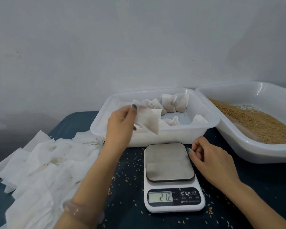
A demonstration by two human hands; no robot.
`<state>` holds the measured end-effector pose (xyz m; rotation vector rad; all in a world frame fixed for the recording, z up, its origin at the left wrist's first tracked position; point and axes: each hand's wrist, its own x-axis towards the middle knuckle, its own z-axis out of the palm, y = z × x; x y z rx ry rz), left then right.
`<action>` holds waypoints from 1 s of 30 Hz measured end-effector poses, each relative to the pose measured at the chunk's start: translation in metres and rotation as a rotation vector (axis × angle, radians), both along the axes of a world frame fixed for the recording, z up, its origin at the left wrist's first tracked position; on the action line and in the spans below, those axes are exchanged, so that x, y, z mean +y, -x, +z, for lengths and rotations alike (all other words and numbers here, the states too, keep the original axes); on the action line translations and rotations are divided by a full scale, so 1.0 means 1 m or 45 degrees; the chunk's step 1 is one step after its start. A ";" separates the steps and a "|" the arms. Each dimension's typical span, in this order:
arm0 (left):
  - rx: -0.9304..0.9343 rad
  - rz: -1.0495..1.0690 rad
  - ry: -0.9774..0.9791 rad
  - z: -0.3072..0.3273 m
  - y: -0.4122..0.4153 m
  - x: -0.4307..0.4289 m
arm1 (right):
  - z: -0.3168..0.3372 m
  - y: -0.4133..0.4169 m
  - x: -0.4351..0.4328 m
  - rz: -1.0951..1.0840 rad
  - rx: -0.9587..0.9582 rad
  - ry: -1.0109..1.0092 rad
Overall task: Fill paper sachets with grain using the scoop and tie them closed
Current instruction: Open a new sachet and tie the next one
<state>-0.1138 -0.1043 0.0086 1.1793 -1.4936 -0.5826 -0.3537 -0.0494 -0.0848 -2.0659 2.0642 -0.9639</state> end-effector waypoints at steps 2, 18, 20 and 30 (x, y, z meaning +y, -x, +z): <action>0.140 -0.002 -0.044 0.013 -0.003 -0.024 | 0.000 -0.001 0.000 -0.001 0.002 -0.005; -0.092 0.012 -0.842 -0.017 -0.010 -0.108 | 0.002 0.001 0.000 0.006 0.030 0.008; -0.373 0.067 -0.788 -0.013 -0.011 -0.104 | 0.001 0.001 0.000 0.005 0.033 0.008; -0.980 0.338 0.317 -0.037 0.009 0.013 | 0.001 0.001 0.001 0.003 0.045 -0.004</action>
